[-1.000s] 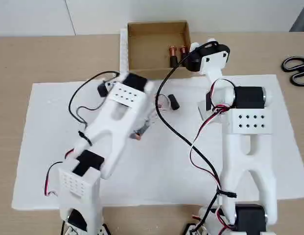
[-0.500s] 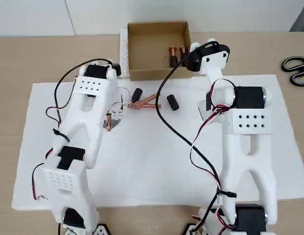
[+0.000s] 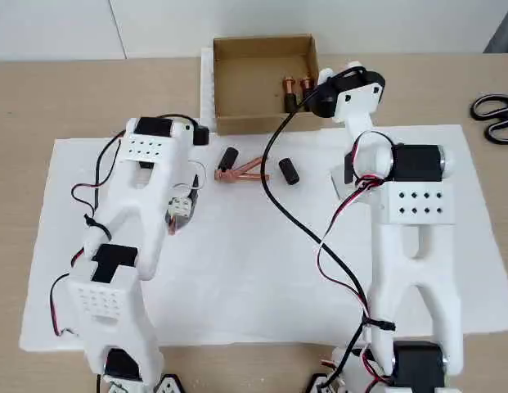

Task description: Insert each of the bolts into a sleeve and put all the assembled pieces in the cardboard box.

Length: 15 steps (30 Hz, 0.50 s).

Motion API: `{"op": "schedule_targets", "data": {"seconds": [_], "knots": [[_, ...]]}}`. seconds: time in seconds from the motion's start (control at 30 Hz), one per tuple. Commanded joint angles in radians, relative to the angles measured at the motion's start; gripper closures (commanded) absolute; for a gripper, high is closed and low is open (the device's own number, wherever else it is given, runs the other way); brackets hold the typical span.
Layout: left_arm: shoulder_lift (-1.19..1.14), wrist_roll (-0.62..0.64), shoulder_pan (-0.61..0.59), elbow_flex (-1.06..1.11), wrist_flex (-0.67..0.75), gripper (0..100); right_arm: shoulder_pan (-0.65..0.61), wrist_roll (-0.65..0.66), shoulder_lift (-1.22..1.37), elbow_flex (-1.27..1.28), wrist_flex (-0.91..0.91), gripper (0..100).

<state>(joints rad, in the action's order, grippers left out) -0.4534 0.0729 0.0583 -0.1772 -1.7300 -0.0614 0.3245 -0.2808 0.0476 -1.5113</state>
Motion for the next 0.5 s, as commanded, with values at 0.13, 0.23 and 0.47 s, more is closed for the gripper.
{"op": "schedule_targets", "data": {"seconds": [0.13,0.23,0.47], "knots": [[0.054,-0.041,-0.006,0.001,-0.023,91,0.005,-0.005,-0.039,-0.009,0.016,99.4],[0.106,-0.066,-0.008,0.001,-0.021,91,0.005,-0.005,-0.039,-0.009,0.016,99.4],[0.074,-0.035,-0.005,0.002,0.049,91,0.005,-0.006,-0.039,-0.009,0.027,99.4]]}}
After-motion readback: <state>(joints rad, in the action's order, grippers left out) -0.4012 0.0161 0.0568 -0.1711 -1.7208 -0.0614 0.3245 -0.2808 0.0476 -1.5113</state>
